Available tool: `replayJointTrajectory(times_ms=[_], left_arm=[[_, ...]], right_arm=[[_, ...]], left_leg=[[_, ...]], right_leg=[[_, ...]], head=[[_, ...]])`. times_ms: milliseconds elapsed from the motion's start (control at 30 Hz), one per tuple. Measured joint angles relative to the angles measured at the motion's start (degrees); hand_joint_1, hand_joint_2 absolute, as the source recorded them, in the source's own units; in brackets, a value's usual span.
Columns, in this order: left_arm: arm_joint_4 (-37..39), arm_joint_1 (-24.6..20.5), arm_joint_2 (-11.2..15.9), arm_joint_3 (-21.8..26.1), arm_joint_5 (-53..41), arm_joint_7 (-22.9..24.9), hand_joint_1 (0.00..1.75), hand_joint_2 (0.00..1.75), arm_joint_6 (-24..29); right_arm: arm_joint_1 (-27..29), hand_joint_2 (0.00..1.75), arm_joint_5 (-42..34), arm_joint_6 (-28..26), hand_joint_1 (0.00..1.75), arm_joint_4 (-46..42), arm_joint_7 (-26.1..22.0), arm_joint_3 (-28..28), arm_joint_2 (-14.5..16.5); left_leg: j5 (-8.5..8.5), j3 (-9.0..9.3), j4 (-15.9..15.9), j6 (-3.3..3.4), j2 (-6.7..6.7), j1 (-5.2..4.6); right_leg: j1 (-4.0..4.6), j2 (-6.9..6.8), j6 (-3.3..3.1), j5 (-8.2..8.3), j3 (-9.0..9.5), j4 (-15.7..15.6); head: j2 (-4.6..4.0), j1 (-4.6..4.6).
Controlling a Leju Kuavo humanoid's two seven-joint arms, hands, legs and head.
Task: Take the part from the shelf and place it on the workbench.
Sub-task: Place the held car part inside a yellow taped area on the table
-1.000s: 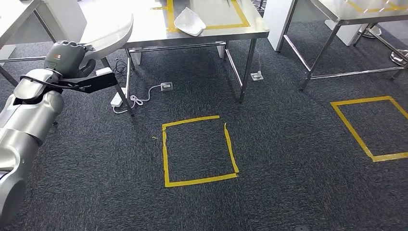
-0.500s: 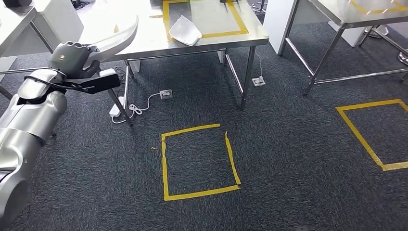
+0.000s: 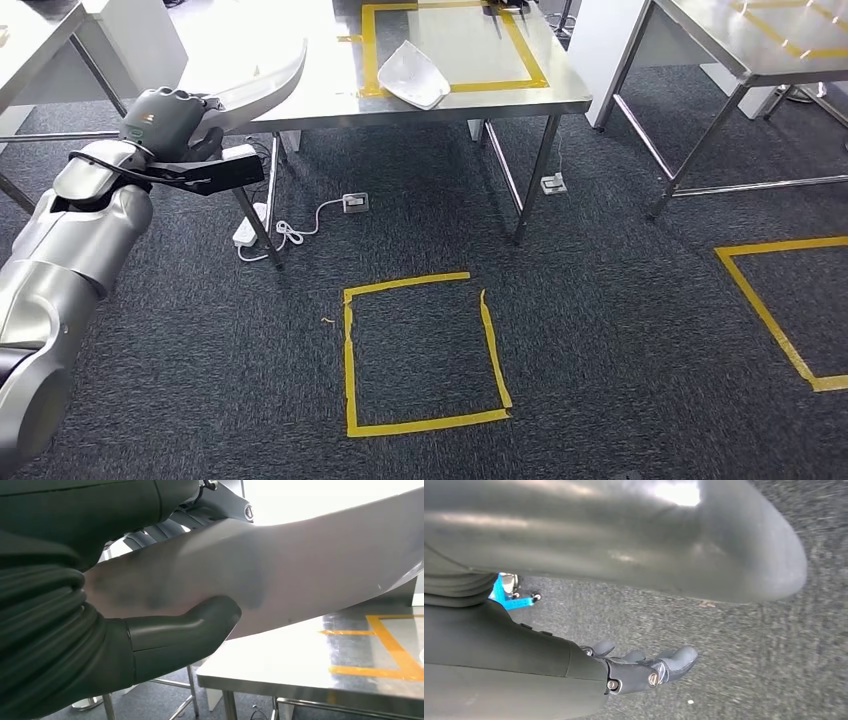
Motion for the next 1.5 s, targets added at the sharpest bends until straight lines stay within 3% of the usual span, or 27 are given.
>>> replayJointTrajectory(times_ms=[33,100,233,267,333,400,433,467,533,567,600,700,767,867,933,967,1067,1100,1133,1200,1233,1300,1333,1400,1433,1467,1500], left_arm=[[0.06,0.01,-0.23,0.00,0.00,0.07,1.75,1.75,0.03],[0.16,0.07,-0.66,-0.01,-0.05,0.30,1.75,1.75,0.10],[0.12,0.09,-1.18,-0.05,-0.30,0.60,1.75,1.75,0.16],[0.11,0.02,-1.25,-0.06,-0.37,0.65,1.75,1.75,0.15],[0.21,0.06,-1.34,-0.07,-0.44,0.68,1.75,1.75,0.07],[0.44,0.46,-1.43,-0.07,-0.47,0.73,1.75,1.75,-0.19],[0.55,0.62,-1.48,-0.08,-0.50,0.75,1.75,1.75,-0.32],[0.61,0.67,-1.53,-0.08,-0.52,0.76,1.75,1.75,-0.40],[0.69,0.58,-1.56,-0.09,-0.55,0.79,1.75,1.75,-0.44],[0.75,0.52,-1.58,-0.09,-0.56,0.80,1.75,1.75,-0.46],[0.83,0.51,-1.60,-0.09,-0.57,0.82,1.75,1.75,-0.49],[0.90,0.47,-1.72,-0.11,-0.51,0.85,1.75,1.75,-0.52],[0.92,0.21,-1.85,-0.11,-0.44,0.82,1.75,1.75,-0.51],[1.17,0.12,-2.30,-0.13,-0.51,0.54,1.75,1.75,-0.64],[1.44,0.43,-2.60,-0.13,-0.65,0.44,1.75,1.75,-0.84],[1.54,0.55,-2.72,-0.13,-0.71,0.43,1.75,1.75,-0.91],[1.75,0.60,-3.02,-0.13,-0.77,0.48,1.75,1.75,-0.97],[1.83,0.57,-3.12,-0.13,-0.79,0.52,1.75,1.75,-0.99],[1.88,0.53,-3.16,-0.13,-0.81,0.57,1.75,1.75,-1.01],[1.81,0.31,-3.20,-0.13,-0.85,0.64,1.75,1.75,-1.04],[1.78,0.17,-3.18,-0.13,-0.84,0.66,1.75,1.75,-1.04],[1.79,-0.04,-3.16,-0.13,-0.86,0.67,1.75,1.75,-1.05],[1.86,-0.05,-3.15,-0.14,-0.94,0.68,1.75,1.75,-1.09],[2.06,0.17,-3.12,-0.15,-1.14,0.74,1.75,1.75,-1.20],[2.16,0.29,-3.10,-0.15,-1.21,0.79,1.75,1.75,-1.26],[2.25,0.36,-3.09,-0.15,-1.22,0.82,1.75,1.75,-1.28],[2.32,0.38,-3.07,-0.15,-1.22,0.84,1.75,1.75,-1.31]], right_arm=[[0.06,0.00,-0.01,0.00,0.00,0.00,0.00,-0.01,-0.04],[0.13,0.00,-0.02,0.00,0.00,0.00,0.01,-0.03,-0.10],[-0.02,0.00,-0.03,0.01,0.00,0.00,-0.08,-0.09,-0.12],[-0.08,0.00,-0.03,0.01,0.00,0.00,-0.10,-0.11,-0.13],[-0.08,0.00,-0.04,0.01,0.00,0.00,-0.11,-0.19,-0.14],[0.11,0.00,-0.05,0.00,0.00,0.00,-0.10,-0.33,-0.13],[0.20,0.00,-0.07,-0.01,0.00,0.00,-0.10,-0.41,-0.13],[0.22,0.00,-0.08,-0.01,0.00,0.00,-0.10,-0.49,-0.13],[0.19,0.00,-0.09,-0.02,0.00,0.00,-0.11,-0.55,-0.13],[0.15,0.00,-0.09,-0.03,0.00,0.00,-0.10,-0.56,-0.13],[0.14,0.00,-0.10,-0.04,0.00,0.00,-0.10,-0.57,-0.13],[0.13,0.00,-0.09,-0.11,0.00,0.00,-0.17,-0.59,-0.11],[0.01,0.00,-0.12,-0.07,0.00,0.00,-0.26,-0.60,-0.14],[0.02,0.00,-0.17,0.14,0.00,0.00,-0.23,-0.64,-0.14],[0.15,0.00,-0.17,0.17,0.00,0.00,-0.16,-0.67,-0.09],[0.19,0.00,-0.17,0.17,0.00,0.00,-0.12,-0.68,-0.06],[0.37,0.00,-0.21,0.19,0.00,0.00,-0.05,-0.72,-0.04],[0.40,0.00,-0.25,0.20,0.00,0.00,-0.01,-0.73,-0.02],[0.41,0.00,-0.30,0.19,0.00,0.00,0.01,-0.75,0.01],[0.29,0.00,-0.38,0.17,0.00,0.00,0.01,-0.76,0.06],[0.25,0.00,-0.41,0.16,0.00,0.00,0.00,-0.77,0.07],[0.14,0.00,-0.48,0.18,0.00,0.00,0.04,-0.81,0.09],[0.11,0.00,-0.50,0.19,0.00,0.00,0.08,-0.84,0.11],[0.18,0.00,-0.51,0.21,0.00,0.00,0.21,-0.92,0.16],[0.26,0.00,-0.52,0.22,0.00,0.00,0.25,-0.96,0.19],[0.31,0.00,-0.52,0.22,0.00,0.00,0.24,-0.99,0.20],[0.32,0.00,-0.52,0.22,0.00,0.00,0.19,-1.00,0.20]], left_leg=[[-0.59,0.56,0.17,-0.16,-0.06,-0.09],[-1.45,1.30,0.39,-0.71,-0.25,-0.25],[-2.46,1.46,2.59,-2.12,-0.13,-0.28],[-3.16,0.36,4.76,-2.49,0.07,-0.16],[-5.40,-3.86,11.44,-3.13,0.38,0.20],[-7.03,-7.74,15.82,-3.56,0.46,0.58],[-6.53,-8.39,15.32,-3.65,0.52,0.74],[-4.77,-8.02,12.81,-3.68,0.61,0.85],[0.53,-5.84,5.04,-3.56,0.95,0.92],[2.04,-4.89,2.10,-3.30,1.11,0.83],[2.89,-4.30,0.37,-2.94,1.21,0.71],[2.54,-3.04,-0.38,-1.51,0.97,0.67],[1.97,-1.90,-0.44,-0.72,0.85,0.76],[0.47,-0.50,-0.43,-0.10,0.64,0.53],[-0.75,0.85,-0.40,-0.04,0.43,0.30],[-1.43,1.71,-0.39,-0.09,0.37,0.20],[-3.59,4.09,-0.28,-0.55,0.29,-0.04],[-4.23,4.54,-0.39,-0.84,0.22,-0.08],[-4.56,4.94,-0.22,-1.18,0.12,-0.12],[-4.42,5.04,0.74,-1.87,0.09,-0.08],[-3.88,4.36,2.55,-2.20,0.16,-0.06],[-3.61,0.57,8.41,-2.82,0.38,0.11],[-4.41,-2.00,11.82,-3.10,0.46,0.23],[-7.72,-6.62,16.03,-3.50,0.54,0.52],[-8.91,-7.99,16.08,-3.60,0.59,0.62],[-8.87,-8.57,14.55,-3.60,0.65,0.67],[-7.11,-8.46,11.65,-3.54,0.71,0.71]], right_leg=[[0.22,0.04,-0.30,2.81,0.92,-3.66],[0.52,0.13,-0.86,5.64,2.16,-7.70],[0.27,0.14,-2.02,5.29,4.47,-8.53],[0.15,0.15,-2.29,5.04,5.09,-8.58],[0.04,0.19,-2.52,4.18,6.01,-8.61],[-0.11,0.26,-2.38,3.15,7.10,-8.61],[-0.20,0.29,-2.25,2.61,7.77,-8.60],[-0.28,0.30,-2.08,2.05,8.51,-8.60],[-0.34,0.31,-1.61,0.86,9.80,-8.52],[-0.32,0.32,-1.26,0.31,10.27,-8.54],[-0.30,0.30,-0.85,-0.17,10.53,-8.69],[-0.27,0.25,0.30,-0.50,11.15,-7.89],[-0.34,0.19,0.65,-0.98,9.42,-4.01],[-0.35,0.18,0.95,-4.28,2.28,5.63],[-0.32,0.18,0.96,-5.26,-0.87,6.97],[-0.29,0.18,0.87,-3.99,-1.14,4.87],[0.11,0.15,0.07,4.77,0.83,-5.77],[0.34,0.14,-0.22,6.57,1.45,-7.71],[0.48,0.13,-0.53,7.24,1.86,-8.58],[0.47,0.15,-1.20,6.62,3.01,-8.90],[0.33,0.15,-1.60,6.33,3.69,-9.11],[0.13,0.16,-2.18,5.40,5.18,-9.31],[0.07,0.18,-2.31,4.77,5.90,-9.33],[-0.05,0.32,-2.26,3.35,7.44,-9.33],[-0.11,0.40,-2.17,2.61,8.32,-9.31],[-0.16,0.47,-2.06,1.81,9.29,-9.30],[-0.20,0.51,-1.94,0.98,10.31,-9.29]], head=[[0.00,-0.01],[0.00,0.01],[0.00,-0.11],[0.00,-0.15],[0.00,-0.25],[0.00,-0.25],[0.00,-0.25],[0.00,-0.25],[0.00,-0.23],[0.00,-0.22],[0.00,-0.23],[0.00,-0.14],[0.00,0.01],[0.00,0.12],[0.00,0.15],[0.00,0.15],[0.00,0.20],[0.00,0.22],[0.00,0.23],[0.00,0.22],[0.00,0.17],[0.00,0.05],[0.00,-0.01],[0.00,-0.04],[0.00,-0.03],[0.00,-0.04],[0.00,-0.04]])
